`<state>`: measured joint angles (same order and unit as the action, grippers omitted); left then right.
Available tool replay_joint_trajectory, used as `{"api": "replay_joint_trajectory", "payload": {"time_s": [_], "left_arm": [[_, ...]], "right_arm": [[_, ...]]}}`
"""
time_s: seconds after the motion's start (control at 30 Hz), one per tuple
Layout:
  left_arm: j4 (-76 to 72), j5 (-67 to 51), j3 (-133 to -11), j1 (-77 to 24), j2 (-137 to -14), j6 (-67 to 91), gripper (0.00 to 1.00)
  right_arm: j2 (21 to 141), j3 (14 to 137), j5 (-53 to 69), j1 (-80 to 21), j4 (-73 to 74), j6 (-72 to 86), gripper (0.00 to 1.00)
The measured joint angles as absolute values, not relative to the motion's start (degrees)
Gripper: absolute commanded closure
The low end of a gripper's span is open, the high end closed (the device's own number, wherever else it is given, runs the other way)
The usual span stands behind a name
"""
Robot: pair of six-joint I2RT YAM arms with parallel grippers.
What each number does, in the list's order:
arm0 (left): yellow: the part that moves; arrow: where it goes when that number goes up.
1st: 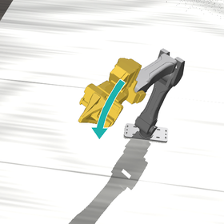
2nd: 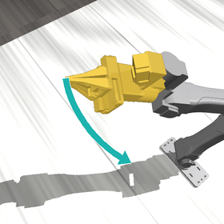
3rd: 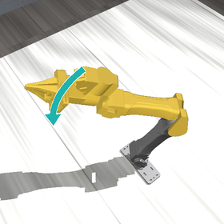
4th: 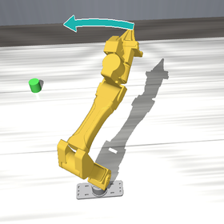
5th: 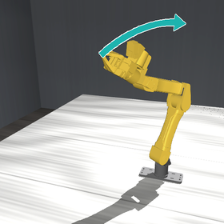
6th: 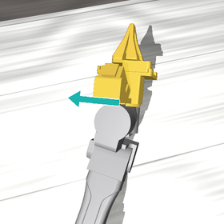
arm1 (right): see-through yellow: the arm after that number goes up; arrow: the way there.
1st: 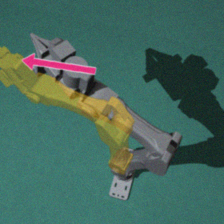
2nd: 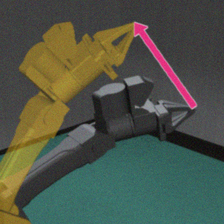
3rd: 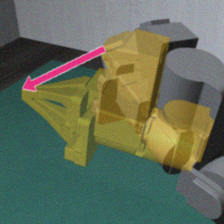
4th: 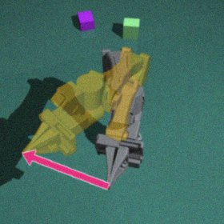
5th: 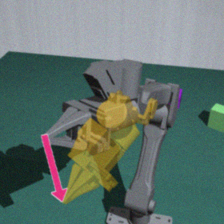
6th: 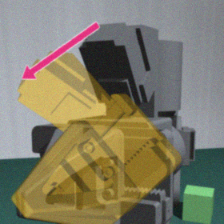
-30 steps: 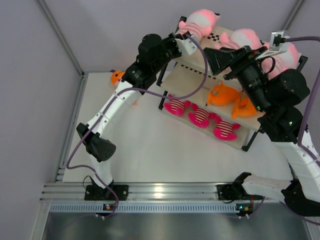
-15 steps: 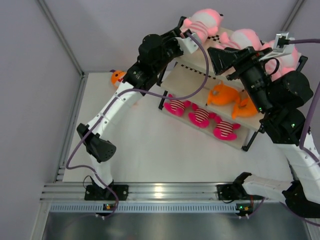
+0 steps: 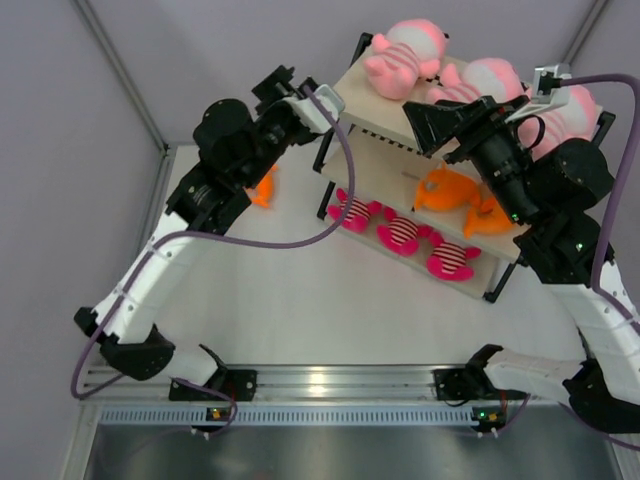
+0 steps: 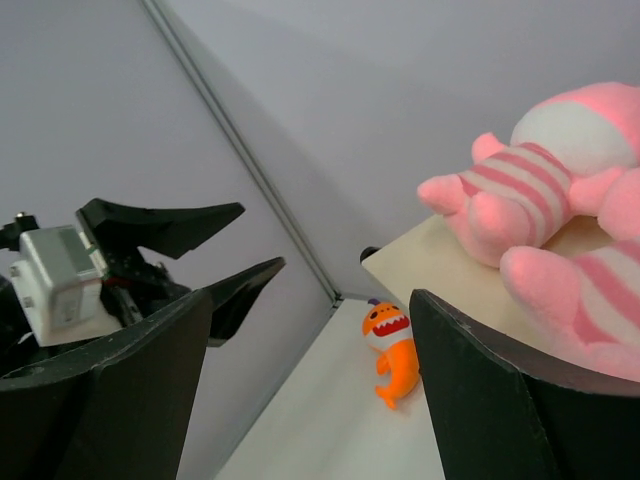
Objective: Place and organize the stuffed toys onto the shelf
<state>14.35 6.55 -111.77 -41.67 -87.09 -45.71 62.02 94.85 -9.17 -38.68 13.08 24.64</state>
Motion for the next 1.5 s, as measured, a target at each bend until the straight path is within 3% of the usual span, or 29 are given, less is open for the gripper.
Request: {"api": "replay_joint_trajectory", "payload": {"time_s": [0.37,0.53,0.67,0.9,1.1,1.5], "left_arm": [[30.85,17.56,-80.29,-41.65,-59.27,-35.35,0.35],[35.03,20.05,-64.49,-40.66,-56.45,-31.73,0.36],[36.80,17.37,-57.28,-36.82,-62.96,-30.13,0.39],[33.45,7.66,-61.89,-14.61,-81.21,-27.33,0.35],[23.66,3.68,-69.63,-13.58,-94.30,-22.52,0.30],[10.52,7.46,-91.96,-12.64,-121.01,-14.37,0.30]], "right_arm": [[60.25,92.20,-7.60,-38.76,13.37,23.79,0.20],[59.22,91.48,-7.68,-38.76,13.52,22.57,0.20],[59.33,91.48,-7.73,-38.76,13.93,21.65,0.19],[59.20,90.89,-8.27,-38.76,14.46,19.51,0.19],[58.87,89.27,-10.15,-38.79,14.96,17.78,0.19],[58.17,87.74,-14.98,-38.79,15.70,12.93,0.18]]}}
